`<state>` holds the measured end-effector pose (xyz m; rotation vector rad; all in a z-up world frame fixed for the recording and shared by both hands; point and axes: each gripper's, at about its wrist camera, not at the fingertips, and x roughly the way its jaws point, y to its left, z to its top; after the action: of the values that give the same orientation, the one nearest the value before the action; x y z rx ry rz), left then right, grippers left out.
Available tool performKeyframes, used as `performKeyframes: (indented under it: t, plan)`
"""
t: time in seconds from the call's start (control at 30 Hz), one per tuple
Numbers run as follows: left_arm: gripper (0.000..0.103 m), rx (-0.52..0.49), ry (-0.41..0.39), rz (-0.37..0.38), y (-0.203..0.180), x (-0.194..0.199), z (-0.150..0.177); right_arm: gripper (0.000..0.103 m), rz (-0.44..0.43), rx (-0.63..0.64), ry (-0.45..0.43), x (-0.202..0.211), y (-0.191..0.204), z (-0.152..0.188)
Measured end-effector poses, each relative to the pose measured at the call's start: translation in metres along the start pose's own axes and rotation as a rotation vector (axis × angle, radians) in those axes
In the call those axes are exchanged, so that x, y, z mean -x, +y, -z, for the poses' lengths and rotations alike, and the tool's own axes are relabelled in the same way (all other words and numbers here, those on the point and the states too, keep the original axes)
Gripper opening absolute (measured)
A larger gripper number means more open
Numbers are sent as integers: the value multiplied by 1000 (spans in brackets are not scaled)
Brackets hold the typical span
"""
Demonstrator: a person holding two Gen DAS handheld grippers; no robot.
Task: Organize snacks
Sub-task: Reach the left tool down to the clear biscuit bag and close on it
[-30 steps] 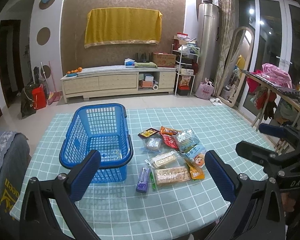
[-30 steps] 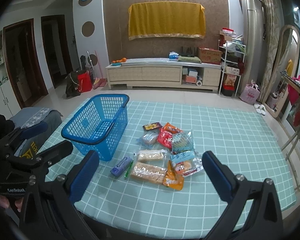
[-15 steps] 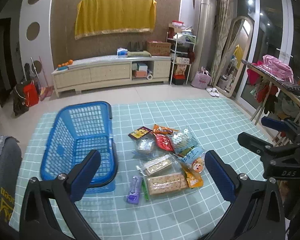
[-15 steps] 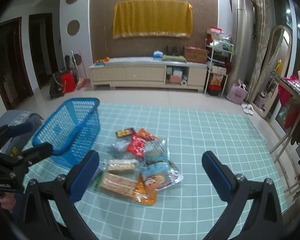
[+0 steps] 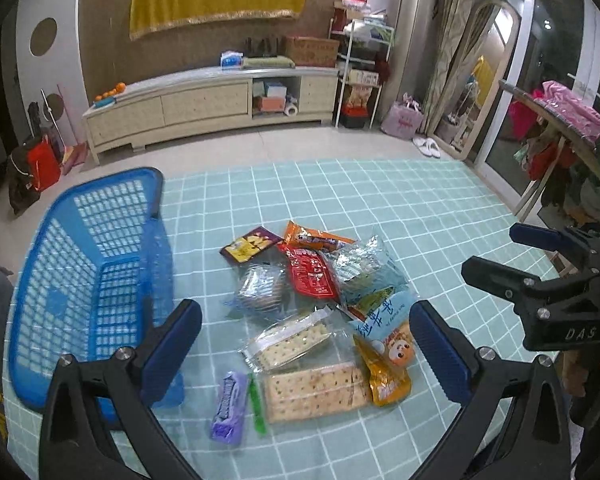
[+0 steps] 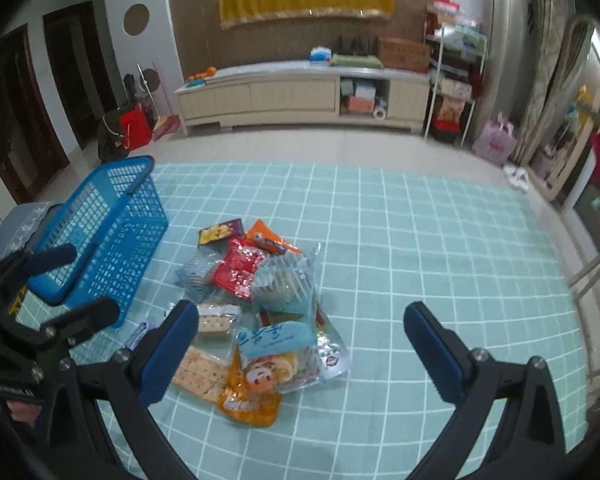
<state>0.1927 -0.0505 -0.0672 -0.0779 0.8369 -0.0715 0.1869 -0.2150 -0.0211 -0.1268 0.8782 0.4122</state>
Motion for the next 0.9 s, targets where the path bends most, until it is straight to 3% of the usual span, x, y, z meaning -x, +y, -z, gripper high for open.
performKeyframes:
  t: [0.2, 0.33, 0.57, 0.9]
  plan:
    - [103, 33, 68, 34, -5, -42, -13, 103, -16, -40, 65, -32, -20, -1]
    - [103, -2, 108, 62, -18, -71, -25, 103, 4, -71, 98, -43, -36, 9]
    - [103, -23, 174, 83, -38, -116, -37, 103, 92, -106, 102, -59, -71, 13]
    - [103, -11, 253, 124, -44, -165, -42, 103, 120, -117, 106, -78, -85, 9]
